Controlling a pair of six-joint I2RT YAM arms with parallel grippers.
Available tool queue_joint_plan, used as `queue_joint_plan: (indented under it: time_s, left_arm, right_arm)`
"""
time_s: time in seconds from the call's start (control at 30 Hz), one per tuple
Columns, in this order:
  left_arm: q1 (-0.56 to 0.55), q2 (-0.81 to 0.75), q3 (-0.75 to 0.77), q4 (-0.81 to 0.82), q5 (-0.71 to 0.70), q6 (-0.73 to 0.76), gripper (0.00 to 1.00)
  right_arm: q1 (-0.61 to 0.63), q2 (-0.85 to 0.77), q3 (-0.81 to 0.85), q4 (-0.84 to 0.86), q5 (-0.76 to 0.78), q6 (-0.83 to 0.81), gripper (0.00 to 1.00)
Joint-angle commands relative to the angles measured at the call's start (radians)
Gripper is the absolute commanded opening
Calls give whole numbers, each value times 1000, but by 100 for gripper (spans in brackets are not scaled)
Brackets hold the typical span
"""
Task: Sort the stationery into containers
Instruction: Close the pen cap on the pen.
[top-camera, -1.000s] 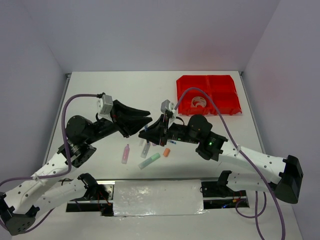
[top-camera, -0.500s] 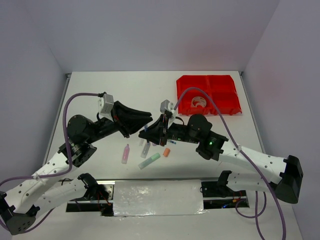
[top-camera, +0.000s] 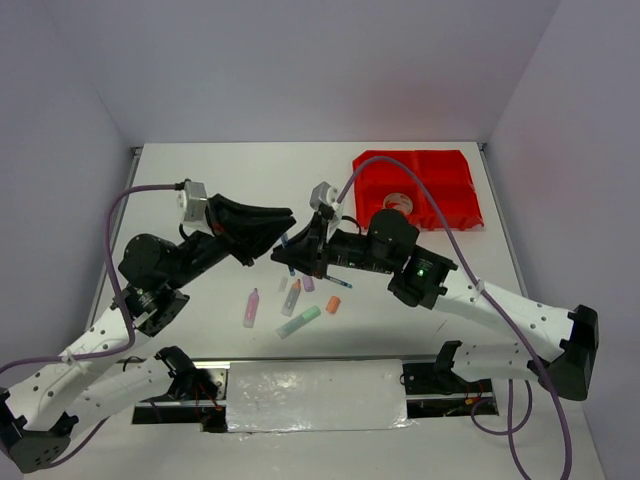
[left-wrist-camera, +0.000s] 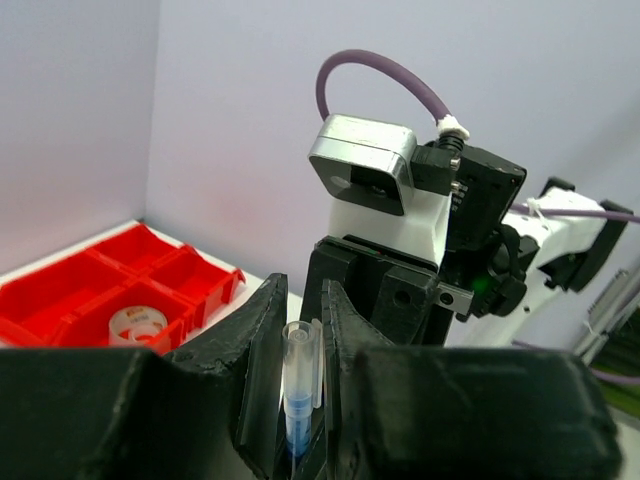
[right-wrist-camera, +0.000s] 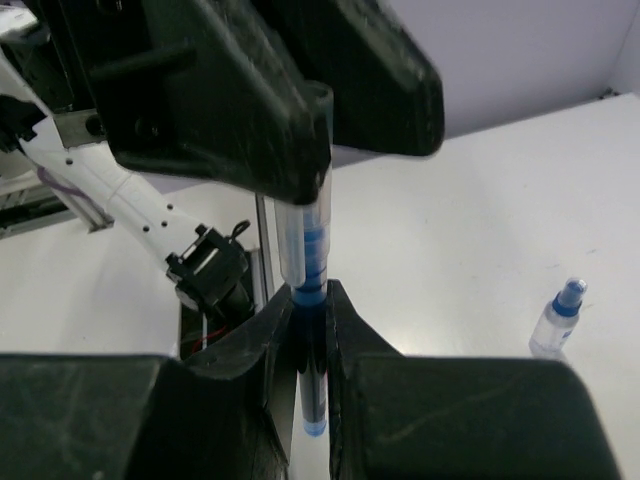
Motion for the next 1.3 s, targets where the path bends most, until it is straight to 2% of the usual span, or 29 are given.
queue_joint_plan:
  time_s: [0.0,0.43,0.6,0.73,0.77,0.83,0.87,0.9,1.03,1.13,1.17,1.2,1.27]
  left_arm:
    - [-7,14,-44,-129,15,-26,0]
    - [-59,-14,-231,-132,-105,-52,0]
    - [-70,4,-245,-145,-103,-43,0]
    - [-105,47,-298,-129,-137,-45,0]
    - [-106,46,-302,-129,-154,-51,0]
    - [-108,26,-283,-149,-207,-54,0]
    - [-108,3,-264,-167,-221,-40,0]
    - [-106,-5,-241,-189,-235,-29,0]
    - [-108,6,-50,-383,-328,24,0]
    - [-106,27,51,-456,-318,37,0]
    - [-108,32,69,-467,-320,35,3]
    - [-108,34,101,-474,-317,32,20]
    - [-106,29,126,-473,-315,24,29]
  right_arm:
    - [-24,-5,162,189,42,-36,0]
    - [-58,82,541,209,19,-11,0]
    - [-72,82,496,264,42,22,0]
    - [-96,90,532,302,39,70,0]
    - [-96,93,541,299,2,64,0]
    - [-95,119,582,191,-67,49,0]
    - [-92,116,564,170,-78,36,0]
    - [-92,109,476,187,-101,38,0]
    - [-87,61,299,123,-179,-3,0]
    - [-81,17,165,113,-170,-7,0]
    - [-82,6,106,133,-162,-1,0]
    - [-82,-11,86,135,-150,7,0]
    - [-81,-16,52,121,-139,21,0]
